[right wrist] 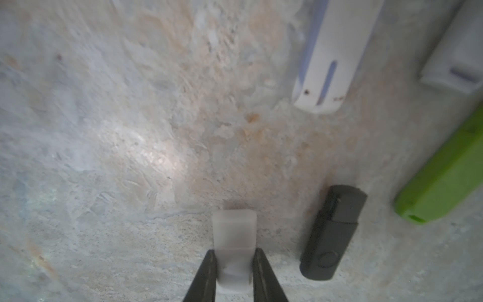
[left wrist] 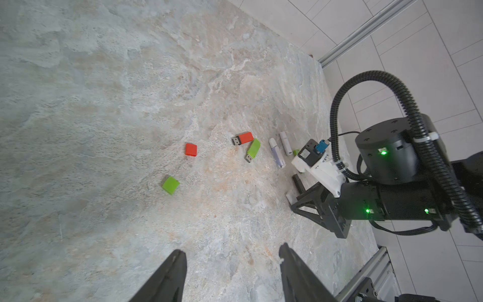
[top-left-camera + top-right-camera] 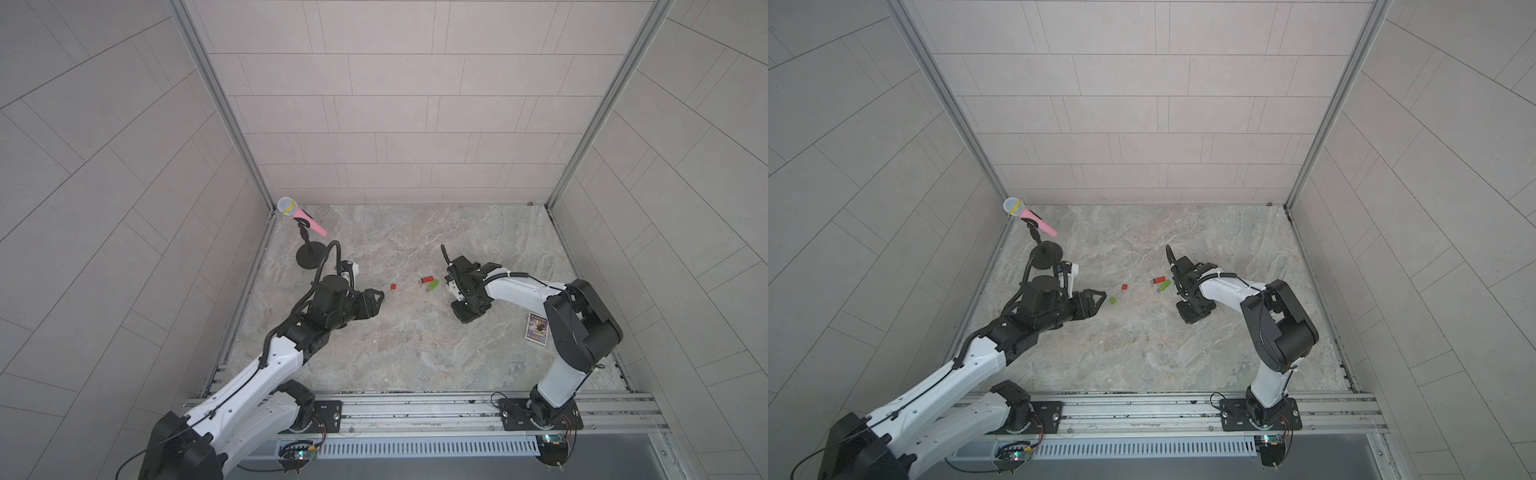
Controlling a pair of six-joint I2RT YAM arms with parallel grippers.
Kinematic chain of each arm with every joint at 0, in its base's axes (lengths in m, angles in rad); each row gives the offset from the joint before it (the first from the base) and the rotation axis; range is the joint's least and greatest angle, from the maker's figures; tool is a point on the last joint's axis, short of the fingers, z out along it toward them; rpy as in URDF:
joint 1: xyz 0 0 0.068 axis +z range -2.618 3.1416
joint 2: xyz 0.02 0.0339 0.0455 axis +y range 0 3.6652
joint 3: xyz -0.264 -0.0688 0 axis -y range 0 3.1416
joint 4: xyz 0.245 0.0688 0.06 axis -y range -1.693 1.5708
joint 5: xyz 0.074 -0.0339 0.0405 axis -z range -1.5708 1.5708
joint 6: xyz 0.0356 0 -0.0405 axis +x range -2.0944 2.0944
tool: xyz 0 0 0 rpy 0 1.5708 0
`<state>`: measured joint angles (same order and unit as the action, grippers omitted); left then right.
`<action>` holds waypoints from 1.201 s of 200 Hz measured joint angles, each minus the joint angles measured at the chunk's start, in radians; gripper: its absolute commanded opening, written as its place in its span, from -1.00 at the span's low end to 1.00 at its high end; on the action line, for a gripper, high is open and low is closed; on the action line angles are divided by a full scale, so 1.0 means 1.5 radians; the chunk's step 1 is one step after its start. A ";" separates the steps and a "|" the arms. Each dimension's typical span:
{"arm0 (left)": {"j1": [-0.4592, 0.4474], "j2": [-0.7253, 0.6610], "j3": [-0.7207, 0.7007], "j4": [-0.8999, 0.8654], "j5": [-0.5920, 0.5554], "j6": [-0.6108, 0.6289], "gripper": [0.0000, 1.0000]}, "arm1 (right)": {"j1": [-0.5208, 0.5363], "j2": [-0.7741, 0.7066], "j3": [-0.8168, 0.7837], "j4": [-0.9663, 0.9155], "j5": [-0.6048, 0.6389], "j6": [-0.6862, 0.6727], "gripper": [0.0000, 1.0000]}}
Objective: Close the usb drive cover
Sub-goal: Place the USB drive at the center of the board, then move the cover to the center of the board.
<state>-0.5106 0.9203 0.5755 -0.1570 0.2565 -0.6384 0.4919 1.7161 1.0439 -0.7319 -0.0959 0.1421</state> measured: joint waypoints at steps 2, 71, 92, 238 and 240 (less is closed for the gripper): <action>0.000 0.001 0.000 -0.002 0.000 0.000 0.27 | 0.000 0.000 0.001 -0.001 0.001 -0.002 -0.35; 0.026 0.061 0.003 -0.027 0.004 0.007 0.27 | 0.001 -0.001 0.082 -0.047 0.012 -0.029 -0.17; 0.041 0.085 0.011 -0.037 0.004 0.007 0.27 | 0.005 0.000 0.148 -0.055 0.007 -0.030 -0.17; 0.157 0.099 0.032 -0.116 -0.030 0.020 0.38 | 0.179 0.501 0.851 -0.291 0.004 0.285 -0.07; 0.158 0.099 0.032 -0.116 -0.030 0.020 0.38 | 0.180 0.506 0.857 -0.293 0.005 0.290 -0.07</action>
<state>-0.2741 1.0683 0.6228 -0.3305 0.2119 -0.6086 0.7612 2.4744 2.3291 -1.1709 -0.0887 0.5766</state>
